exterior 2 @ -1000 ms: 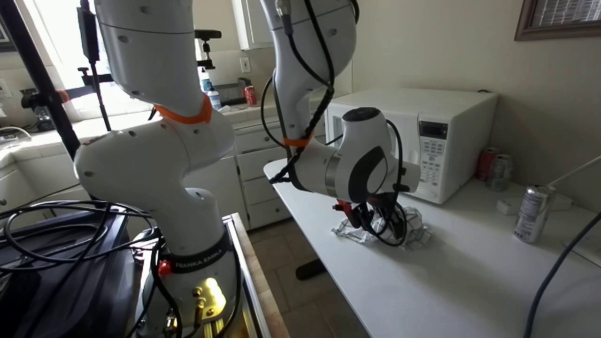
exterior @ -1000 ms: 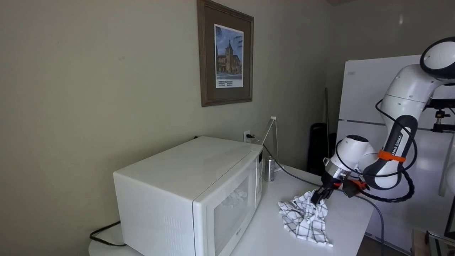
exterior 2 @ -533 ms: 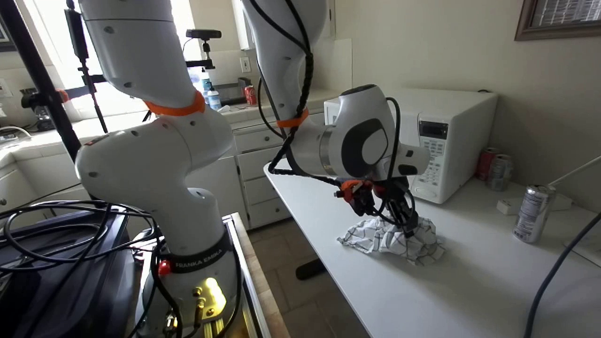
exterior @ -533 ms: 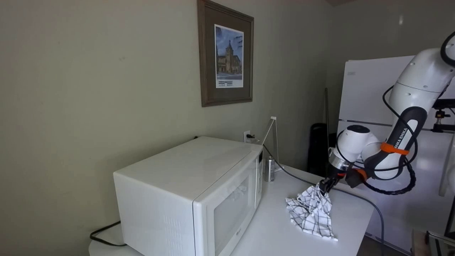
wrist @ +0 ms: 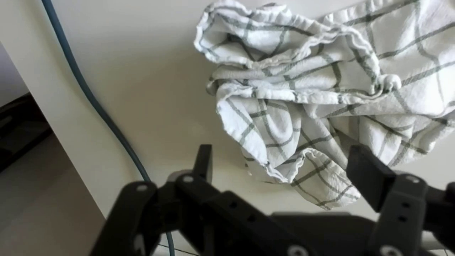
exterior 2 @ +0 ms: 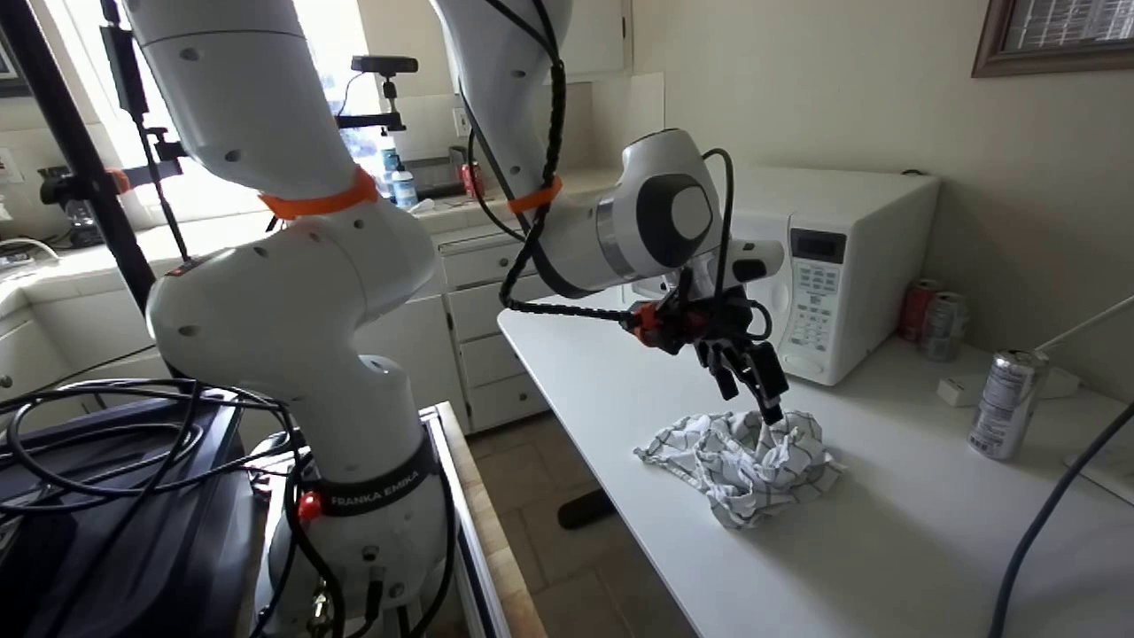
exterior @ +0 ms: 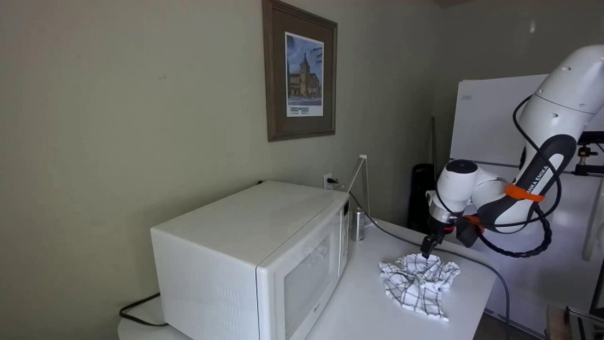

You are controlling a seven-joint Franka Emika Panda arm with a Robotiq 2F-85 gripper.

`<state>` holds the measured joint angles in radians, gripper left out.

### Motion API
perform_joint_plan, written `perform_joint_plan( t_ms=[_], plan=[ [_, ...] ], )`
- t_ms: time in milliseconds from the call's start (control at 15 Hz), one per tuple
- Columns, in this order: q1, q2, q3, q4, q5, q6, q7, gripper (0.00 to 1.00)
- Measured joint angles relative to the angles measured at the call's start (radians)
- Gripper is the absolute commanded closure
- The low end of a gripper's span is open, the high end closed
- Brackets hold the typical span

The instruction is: Lift the towel and use it to wipe the microwave

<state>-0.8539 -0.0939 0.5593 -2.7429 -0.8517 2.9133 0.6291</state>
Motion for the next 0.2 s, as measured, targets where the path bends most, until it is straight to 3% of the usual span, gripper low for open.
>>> perform_joint_plan(
  t_ms=[200],
  plan=[
    [-0.008, 0.008, -0.005, 0.0, 0.0, 0.001, -0.001, 0.0]
  ],
)
